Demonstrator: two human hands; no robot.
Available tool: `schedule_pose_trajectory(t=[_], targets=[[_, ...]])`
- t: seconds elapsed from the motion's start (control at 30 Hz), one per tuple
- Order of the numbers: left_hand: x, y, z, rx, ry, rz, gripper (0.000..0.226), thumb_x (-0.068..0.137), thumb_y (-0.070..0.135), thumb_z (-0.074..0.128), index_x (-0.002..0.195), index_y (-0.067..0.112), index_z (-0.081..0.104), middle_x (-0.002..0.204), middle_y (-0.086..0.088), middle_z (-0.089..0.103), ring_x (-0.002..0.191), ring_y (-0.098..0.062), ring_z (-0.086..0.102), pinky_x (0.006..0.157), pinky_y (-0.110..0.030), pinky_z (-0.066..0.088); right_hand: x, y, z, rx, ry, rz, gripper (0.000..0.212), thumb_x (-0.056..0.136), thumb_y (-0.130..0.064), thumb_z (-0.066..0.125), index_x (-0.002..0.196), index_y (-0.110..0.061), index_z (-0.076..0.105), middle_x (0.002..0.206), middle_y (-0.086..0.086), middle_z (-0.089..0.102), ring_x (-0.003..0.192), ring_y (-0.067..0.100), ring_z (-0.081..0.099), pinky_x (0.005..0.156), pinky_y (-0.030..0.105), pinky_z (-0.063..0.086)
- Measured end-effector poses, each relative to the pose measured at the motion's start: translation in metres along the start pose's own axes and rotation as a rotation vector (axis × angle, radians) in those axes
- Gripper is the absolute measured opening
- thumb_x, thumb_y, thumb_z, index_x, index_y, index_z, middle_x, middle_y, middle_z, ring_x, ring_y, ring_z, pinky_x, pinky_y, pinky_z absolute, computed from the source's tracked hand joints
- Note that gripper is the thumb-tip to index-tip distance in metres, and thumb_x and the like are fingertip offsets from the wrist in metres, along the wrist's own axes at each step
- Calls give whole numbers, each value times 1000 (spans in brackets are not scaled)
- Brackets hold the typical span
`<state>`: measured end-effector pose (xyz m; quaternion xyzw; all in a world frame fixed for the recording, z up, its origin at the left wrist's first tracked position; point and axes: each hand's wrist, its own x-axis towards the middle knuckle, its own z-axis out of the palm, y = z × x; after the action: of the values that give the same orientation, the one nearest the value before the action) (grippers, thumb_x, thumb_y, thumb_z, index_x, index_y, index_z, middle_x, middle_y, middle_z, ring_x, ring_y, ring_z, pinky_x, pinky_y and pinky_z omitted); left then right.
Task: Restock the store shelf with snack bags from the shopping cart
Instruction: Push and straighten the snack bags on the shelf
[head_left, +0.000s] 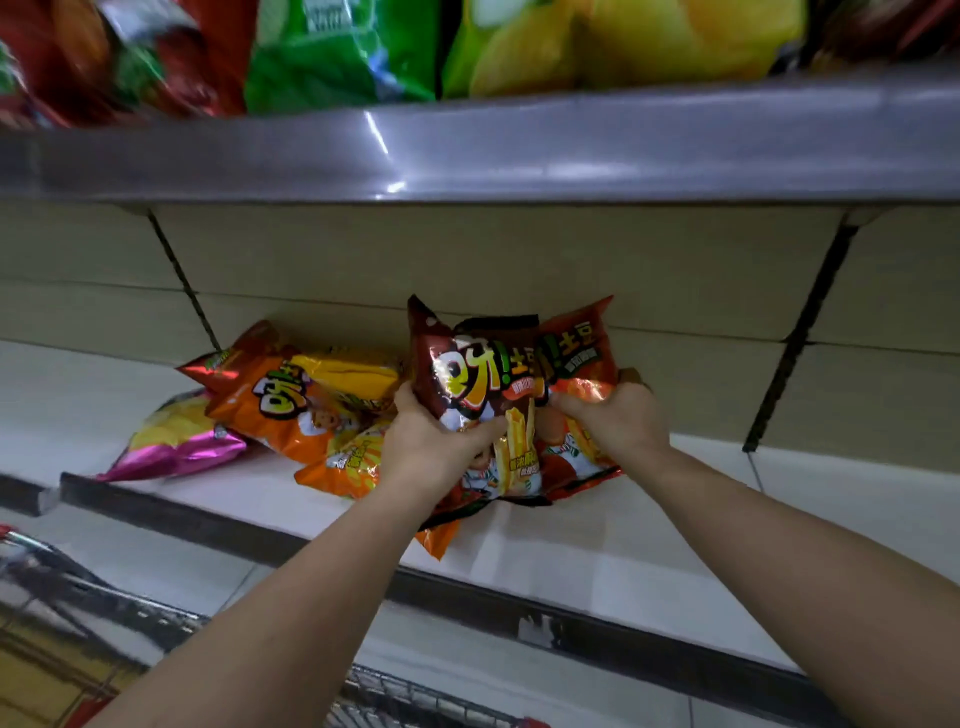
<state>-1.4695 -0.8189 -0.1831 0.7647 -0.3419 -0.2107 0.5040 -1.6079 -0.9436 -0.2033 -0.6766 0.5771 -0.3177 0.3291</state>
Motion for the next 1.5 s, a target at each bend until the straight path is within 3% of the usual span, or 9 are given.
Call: schedule_pose_trajectory(t=[0.1, 0.2, 0.3, 0.43, 0.6, 0.8, 1.13, 1.27, 1.5], targets=[[-21, 9, -9, 4, -64, 52, 86, 67, 28, 85, 136, 13, 35, 110, 3, 57, 99, -14, 51, 84, -27, 42, -23, 0, -17, 15, 70, -12, 58, 67, -52, 76, 99, -8, 56, 94, 7, 62, 85, 25, 61, 70, 31, 48], [-41, 12, -18, -10, -119, 101, 91, 66, 26, 86, 139, 13, 33, 118, 1, 57, 112, -19, 53, 89, -30, 41, -52, 2, -32, 21, 141, 40, 72, 66, -55, 75, 119, -12, 50, 111, 7, 60, 101, 27, 59, 79, 32, 48], [-62, 11, -29, -35, -186, 154, 95, 65, 26, 86, 140, 14, 31, 128, -3, 55, 119, -22, 52, 95, -33, 41, -93, 5, -45, 40, 216, 61, 69, 65, -56, 75, 115, -15, 51, 107, 6, 62, 97, 26, 61, 84, 37, 51], [-95, 16, -46, -92, -315, 242, 92, 66, 25, 85, 139, 16, 30, 111, 6, 51, 104, -14, 50, 90, -31, 40, -153, 5, -66, 53, 349, 107, 75, 60, -61, 74, 114, -15, 49, 105, 6, 60, 95, 25, 61, 84, 42, 52], [-139, 36, -56, -161, -492, 341, 95, 67, 26, 85, 141, 18, 27, 131, -2, 53, 120, -23, 51, 102, -43, 42, -223, 4, -109, 68, 527, 153, 66, 63, -57, 75, 108, -17, 49, 103, 5, 60, 92, 22, 60, 83, 39, 51], [-193, 79, -49, -223, -662, 495, 89, 68, 23, 84, 140, 18, 32, 118, 3, 53, 104, -15, 50, 90, -32, 40, -294, 9, -175, 59, 686, 177, 69, 54, -65, 73, 105, -22, 56, 97, 1, 64, 89, 19, 62, 81, 36, 53], [-292, 148, 18, -293, -905, 634, 89, 65, 27, 86, 137, 18, 35, 126, 2, 55, 111, -22, 56, 97, -44, 47, -386, 38, -295, 47, 952, 262, 60, 65, -57, 74, 106, -22, 49, 102, -1, 63, 94, 19, 61, 85, 40, 52], [-338, 175, 58, -347, -983, 664, 86, 66, 21, 86, 136, 16, 37, 115, 5, 53, 104, -17, 55, 87, -33, 45, -419, 59, -347, 17, 1021, 280, 52, 68, -54, 74, 100, -25, 45, 98, -3, 60, 92, 17, 59, 83, 34, 50], [-416, 221, 144, -368, -1037, 697, 89, 64, 24, 87, 137, 17, 37, 122, 3, 56, 108, -20, 57, 94, -41, 48, -444, 118, -453, 41, 1129, 308, 62, 66, -55, 74, 110, -18, 51, 106, 1, 63, 98, 21, 61, 88, 40, 51]])
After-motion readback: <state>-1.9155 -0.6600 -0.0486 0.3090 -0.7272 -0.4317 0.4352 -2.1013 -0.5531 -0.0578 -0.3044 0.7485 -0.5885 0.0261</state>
